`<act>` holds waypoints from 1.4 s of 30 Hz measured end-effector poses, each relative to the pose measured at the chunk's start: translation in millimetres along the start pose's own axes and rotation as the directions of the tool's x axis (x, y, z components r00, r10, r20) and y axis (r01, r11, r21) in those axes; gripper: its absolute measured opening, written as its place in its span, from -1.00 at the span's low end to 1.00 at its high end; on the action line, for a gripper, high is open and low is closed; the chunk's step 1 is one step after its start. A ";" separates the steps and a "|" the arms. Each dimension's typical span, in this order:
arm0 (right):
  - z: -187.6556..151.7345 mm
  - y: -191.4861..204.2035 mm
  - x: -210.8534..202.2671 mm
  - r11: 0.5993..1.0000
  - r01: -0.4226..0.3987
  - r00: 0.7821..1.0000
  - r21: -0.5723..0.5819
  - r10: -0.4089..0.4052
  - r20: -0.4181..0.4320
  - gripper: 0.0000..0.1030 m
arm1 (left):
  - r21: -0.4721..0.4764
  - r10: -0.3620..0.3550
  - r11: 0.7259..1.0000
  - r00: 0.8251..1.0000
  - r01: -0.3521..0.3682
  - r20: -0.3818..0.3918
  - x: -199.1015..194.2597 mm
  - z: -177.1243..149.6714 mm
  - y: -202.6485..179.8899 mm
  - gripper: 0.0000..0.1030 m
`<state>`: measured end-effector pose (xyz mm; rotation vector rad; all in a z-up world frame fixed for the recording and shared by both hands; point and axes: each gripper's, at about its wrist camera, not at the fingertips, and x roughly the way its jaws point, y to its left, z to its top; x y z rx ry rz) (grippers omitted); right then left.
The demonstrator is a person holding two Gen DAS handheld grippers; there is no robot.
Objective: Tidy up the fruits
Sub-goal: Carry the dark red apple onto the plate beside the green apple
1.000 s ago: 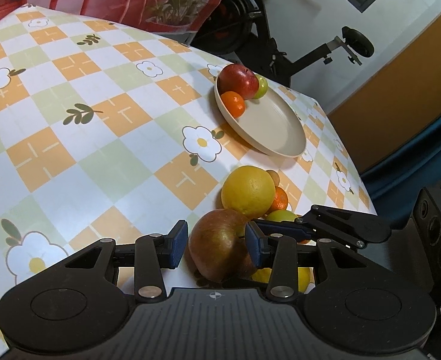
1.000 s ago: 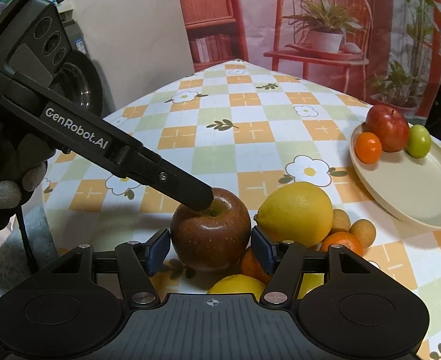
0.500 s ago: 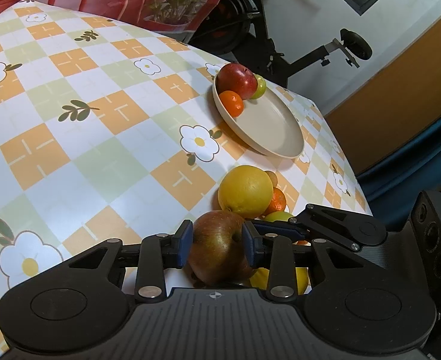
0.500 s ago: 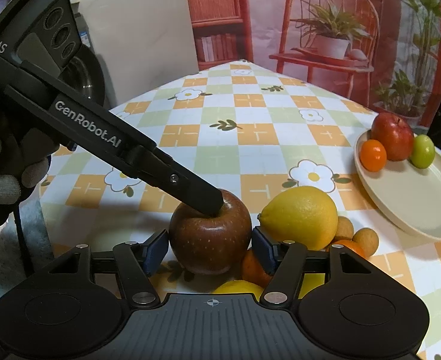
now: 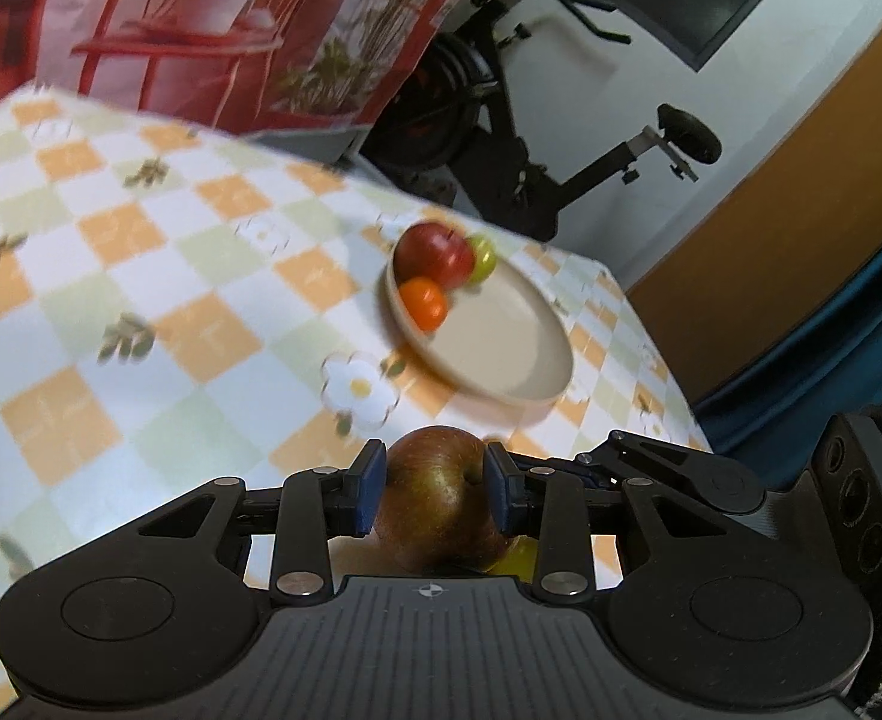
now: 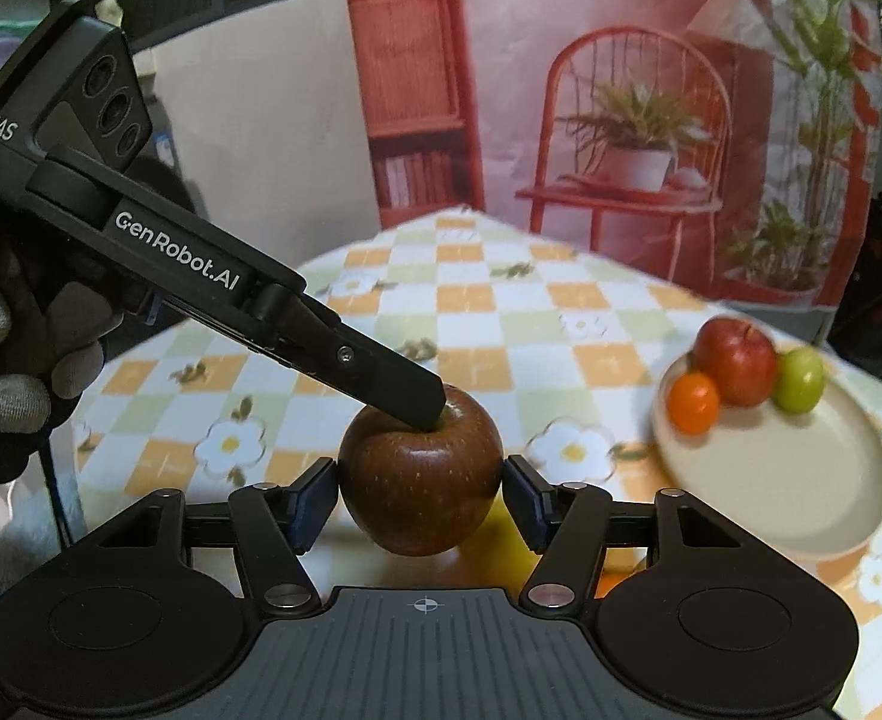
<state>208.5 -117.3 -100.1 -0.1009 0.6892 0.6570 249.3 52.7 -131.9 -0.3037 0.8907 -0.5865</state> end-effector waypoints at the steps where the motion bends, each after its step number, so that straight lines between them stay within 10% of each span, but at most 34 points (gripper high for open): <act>1: 3.8 -4.7 -3.0 1.000 0.004 1.000 0.003 -0.004 0.010 0.09 | 0.013 0.003 1.000 1.000 -0.003 0.007 0.8 5.2 -5.6 -0.28; 18: 23.2 -128.1 -38.4 0.990 0.114 0.988 0.078 -0.121 0.091 0.09 | 0.186 -0.015 0.982 1.000 0.018 -0.018 92.3 85.3 -90.1 -0.29; 42: -6.4 -244.0 36.6 0.968 0.243 0.970 0.055 -0.244 0.012 0.09 | 0.152 0.042 0.988 0.986 -0.018 -0.158 224.5 130.6 -81.0 -0.32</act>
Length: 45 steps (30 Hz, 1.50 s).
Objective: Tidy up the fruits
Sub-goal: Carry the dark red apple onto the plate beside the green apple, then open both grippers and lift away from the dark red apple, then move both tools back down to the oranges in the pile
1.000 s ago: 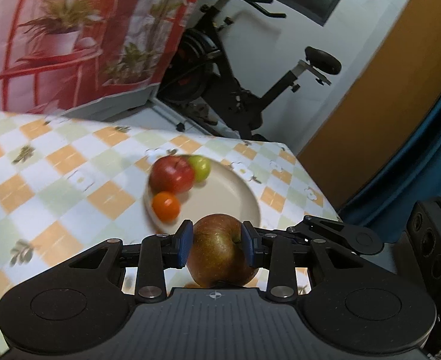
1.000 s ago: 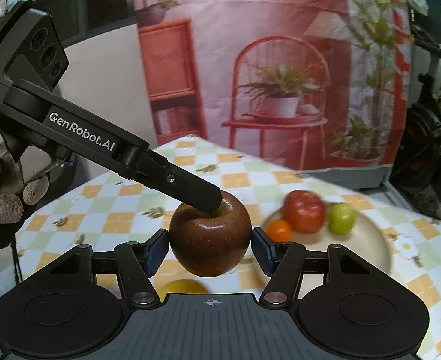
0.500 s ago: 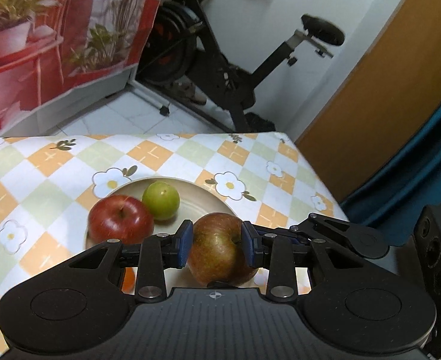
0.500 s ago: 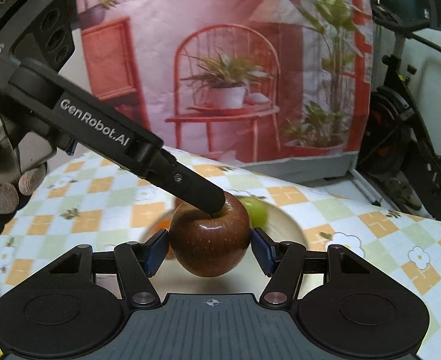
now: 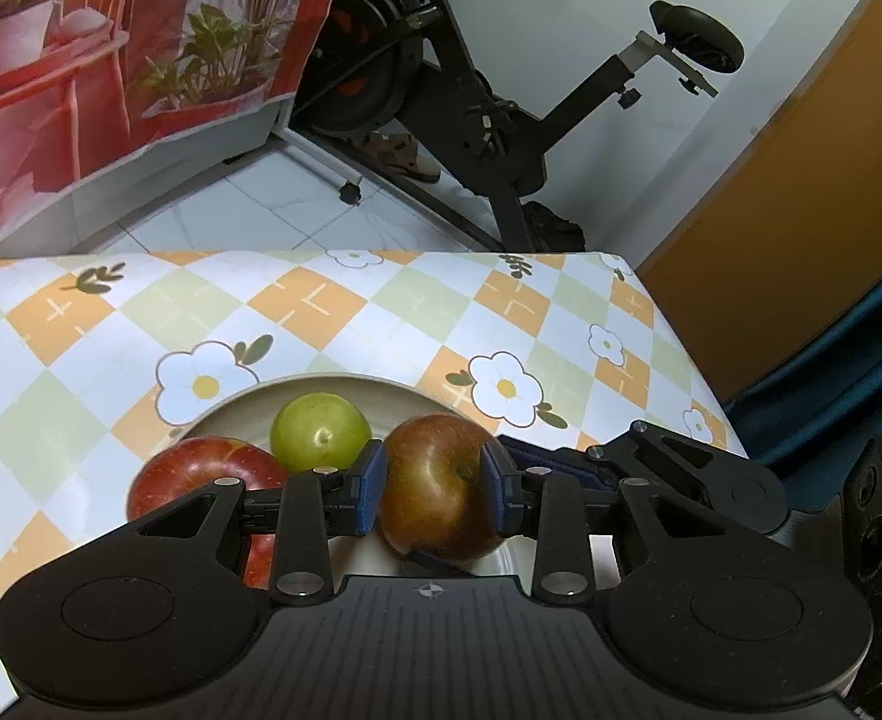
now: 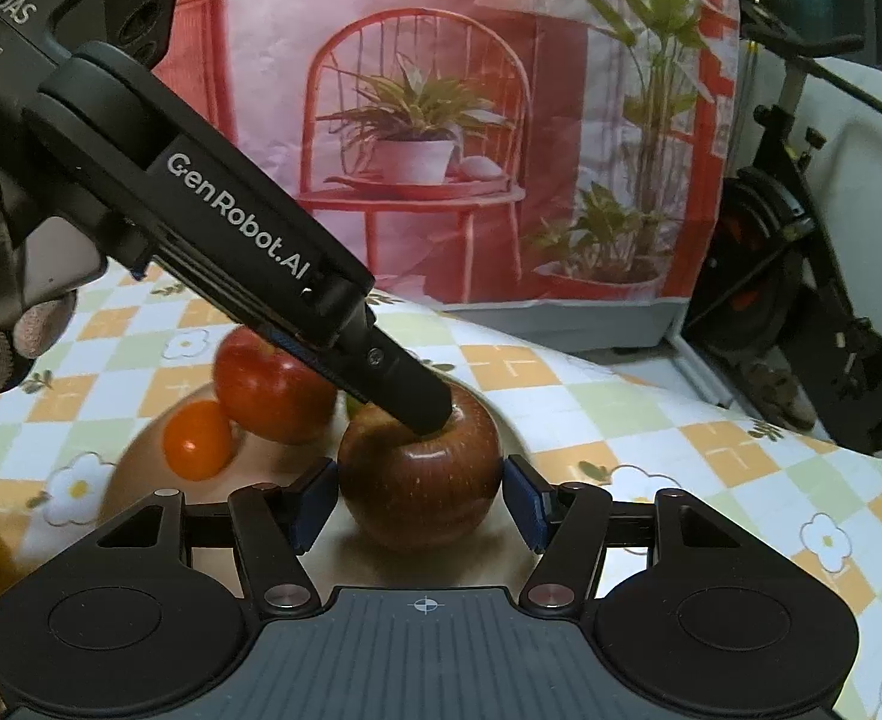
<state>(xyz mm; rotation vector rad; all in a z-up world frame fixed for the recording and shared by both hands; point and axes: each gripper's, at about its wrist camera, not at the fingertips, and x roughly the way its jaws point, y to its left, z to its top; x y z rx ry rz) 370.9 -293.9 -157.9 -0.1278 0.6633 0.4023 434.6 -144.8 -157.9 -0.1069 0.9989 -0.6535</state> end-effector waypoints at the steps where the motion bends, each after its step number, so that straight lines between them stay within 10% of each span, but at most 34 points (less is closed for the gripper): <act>1: -0.4 -0.3 1.2 1.000 0.006 1.000 -0.001 -0.006 0.003 0.09 | -0.003 0.000 1.000 1.000 0.000 0.007 -0.2 -0.2 0.6 -0.32; 23: 7.4 11.5 -35.7 0.995 0.067 0.995 0.080 -0.073 0.073 0.20 | 0.021 0.128 0.991 0.979 -0.133 0.160 -73.1 -18.4 -6.1 -0.32; 45: -91.7 101.4 -124.0 0.963 -0.011 0.995 0.271 -0.018 0.102 0.19 | -0.069 0.291 0.957 0.926 -0.283 0.239 -181.9 -147.9 4.8 -0.28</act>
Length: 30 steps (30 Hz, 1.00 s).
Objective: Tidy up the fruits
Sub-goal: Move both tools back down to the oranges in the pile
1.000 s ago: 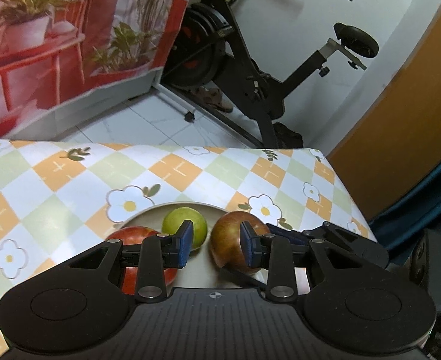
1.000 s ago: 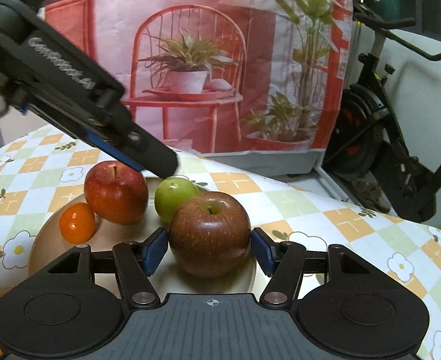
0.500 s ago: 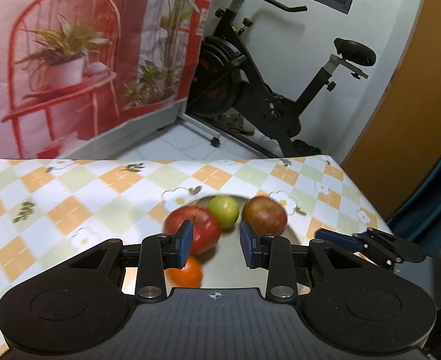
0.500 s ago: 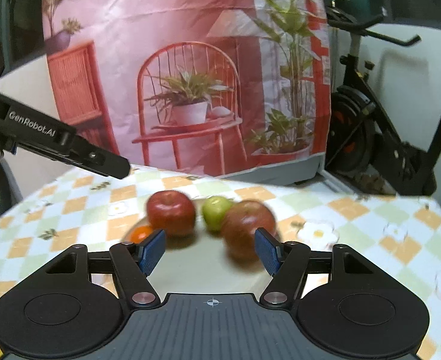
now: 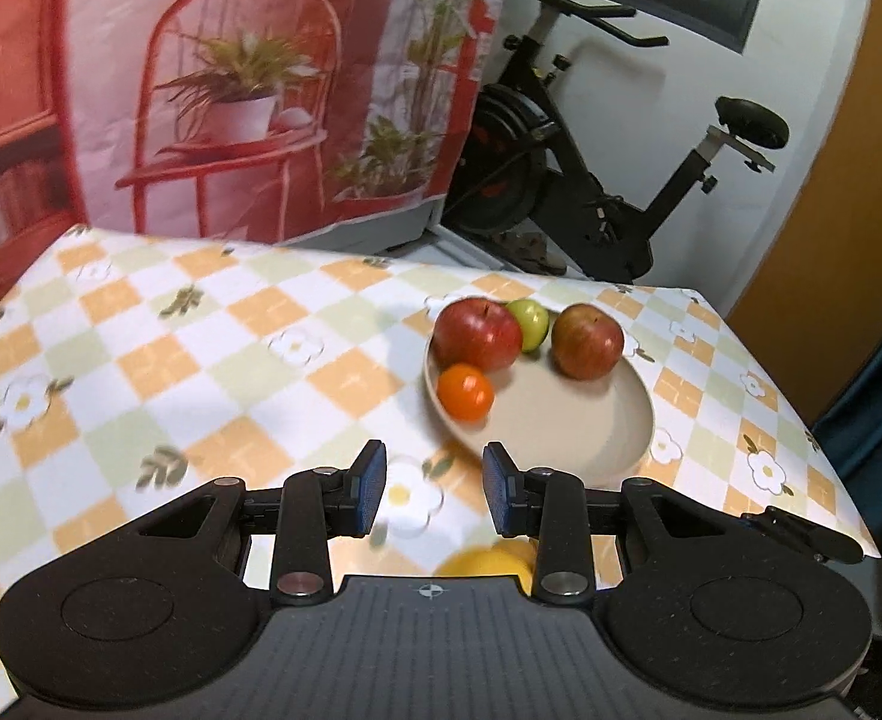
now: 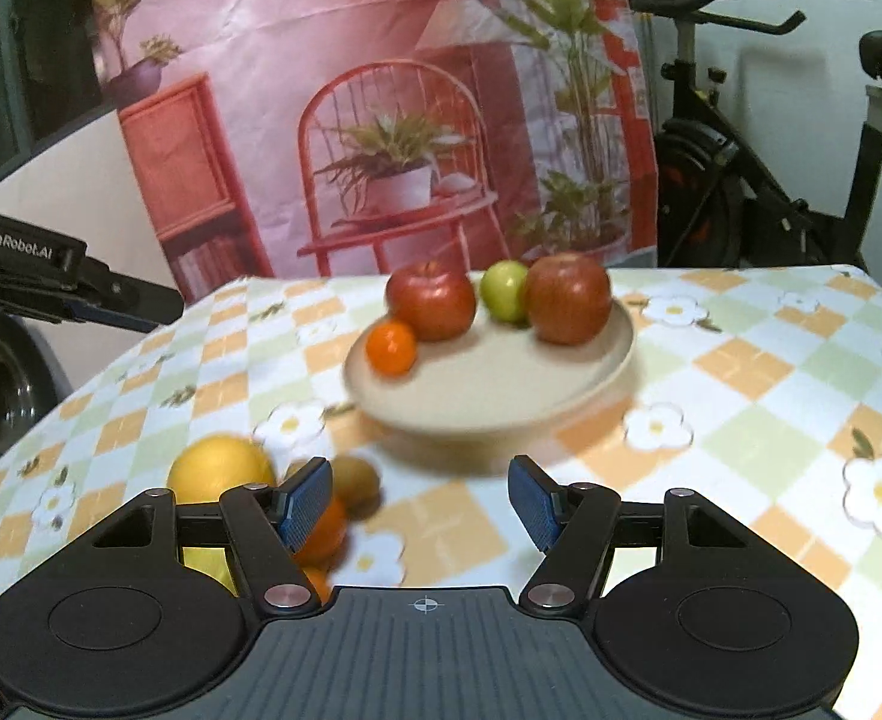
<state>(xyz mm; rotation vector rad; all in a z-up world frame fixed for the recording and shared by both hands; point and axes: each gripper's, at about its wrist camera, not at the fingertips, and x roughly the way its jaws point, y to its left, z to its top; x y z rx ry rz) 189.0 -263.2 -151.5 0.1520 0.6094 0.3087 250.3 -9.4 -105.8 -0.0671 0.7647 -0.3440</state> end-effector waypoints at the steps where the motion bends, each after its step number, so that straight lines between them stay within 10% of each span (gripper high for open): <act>1: -1.8 2.2 -1.5 1.000 -0.003 1.000 -0.010 0.003 -0.002 0.19 | -0.001 0.002 1.000 1.000 -0.002 0.001 -2.0 -3.7 0.1 -0.28; 30: -27.4 15.1 -9.7 0.975 -0.163 0.986 -0.151 0.157 -0.051 0.01 | -0.070 0.007 0.997 0.999 -0.010 -0.042 -2.0 -64.1 0.2 -0.28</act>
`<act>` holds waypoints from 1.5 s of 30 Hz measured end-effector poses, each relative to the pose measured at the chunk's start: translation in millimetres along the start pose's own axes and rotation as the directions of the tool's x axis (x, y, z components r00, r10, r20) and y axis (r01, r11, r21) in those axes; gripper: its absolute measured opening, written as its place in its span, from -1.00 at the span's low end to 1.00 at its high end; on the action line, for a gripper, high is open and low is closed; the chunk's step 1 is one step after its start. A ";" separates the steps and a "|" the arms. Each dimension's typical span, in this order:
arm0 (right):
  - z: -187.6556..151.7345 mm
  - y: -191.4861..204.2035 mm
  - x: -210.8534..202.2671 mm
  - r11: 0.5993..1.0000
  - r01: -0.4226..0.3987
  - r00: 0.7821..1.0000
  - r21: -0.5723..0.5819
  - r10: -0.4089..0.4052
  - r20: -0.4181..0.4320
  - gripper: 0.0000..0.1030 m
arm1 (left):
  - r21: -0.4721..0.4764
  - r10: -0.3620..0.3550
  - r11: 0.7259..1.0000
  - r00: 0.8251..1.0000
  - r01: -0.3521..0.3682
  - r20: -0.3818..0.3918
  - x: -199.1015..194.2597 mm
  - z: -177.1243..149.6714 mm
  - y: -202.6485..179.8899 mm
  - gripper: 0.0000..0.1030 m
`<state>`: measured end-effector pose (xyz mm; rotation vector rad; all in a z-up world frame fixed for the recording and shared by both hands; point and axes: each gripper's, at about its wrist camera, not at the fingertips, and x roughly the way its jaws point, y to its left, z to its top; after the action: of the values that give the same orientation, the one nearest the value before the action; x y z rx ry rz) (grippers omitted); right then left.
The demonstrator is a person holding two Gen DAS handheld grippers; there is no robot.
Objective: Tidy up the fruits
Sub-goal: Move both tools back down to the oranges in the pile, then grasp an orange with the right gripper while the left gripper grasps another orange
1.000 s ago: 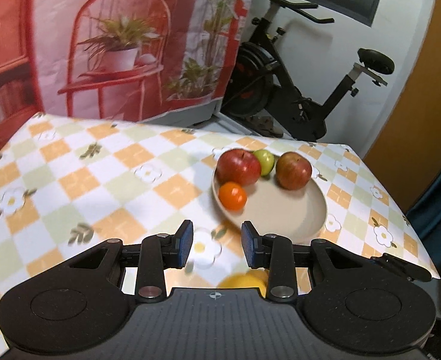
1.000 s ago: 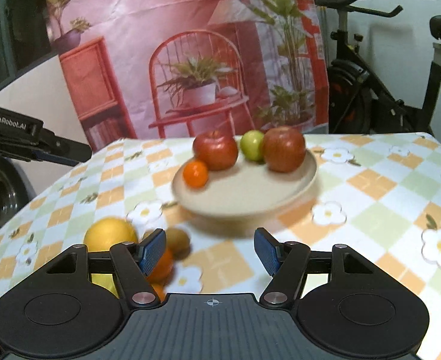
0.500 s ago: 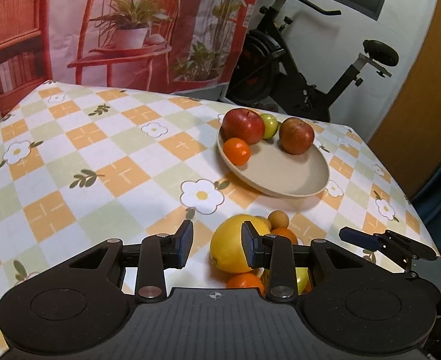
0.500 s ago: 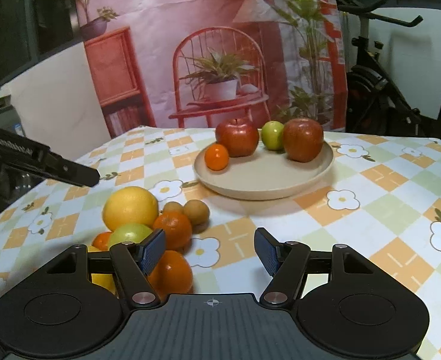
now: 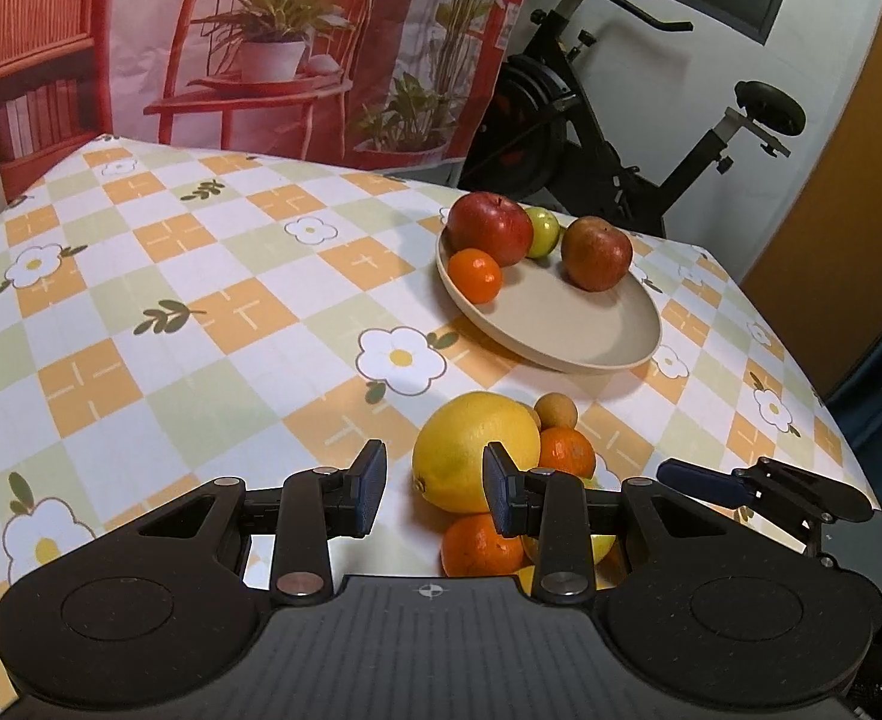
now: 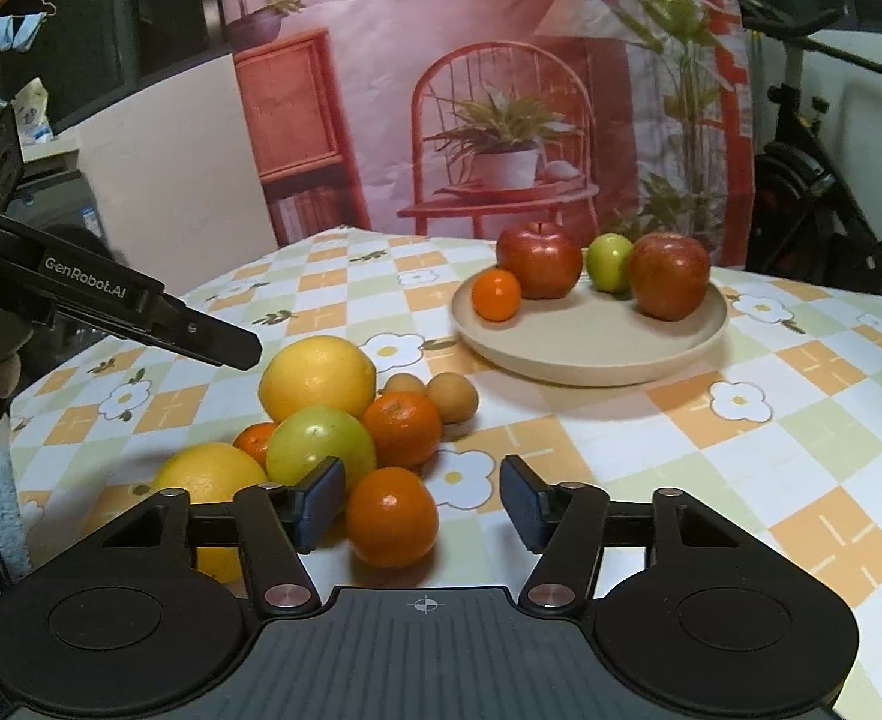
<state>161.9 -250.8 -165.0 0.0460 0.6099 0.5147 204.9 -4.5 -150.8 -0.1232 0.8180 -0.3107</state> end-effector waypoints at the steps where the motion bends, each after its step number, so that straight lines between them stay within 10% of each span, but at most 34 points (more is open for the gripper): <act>1: -0.1 -0.2 0.4 1.000 -0.011 1.000 -0.001 0.011 -0.006 -0.04 | -0.006 -0.003 1.000 1.000 0.003 -0.003 -0.1 -0.7 1.0 -0.28; 14: -1.8 1.7 4.7 0.998 -0.068 0.996 -0.015 0.067 -0.067 -0.38 | -0.017 -0.023 1.000 0.999 0.023 -0.036 2.4 -6.4 2.3 -0.28; 45: -1.0 -8.5 2.5 0.999 -0.013 0.999 0.038 0.014 -0.029 -0.39 | -0.259 -0.198 0.955 0.964 0.148 -0.177 37.1 -19.5 22.4 -0.27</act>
<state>166.9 -257.1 -168.8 0.0787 0.6481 0.5177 219.4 5.2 -195.0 -0.4014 1.0476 -0.3922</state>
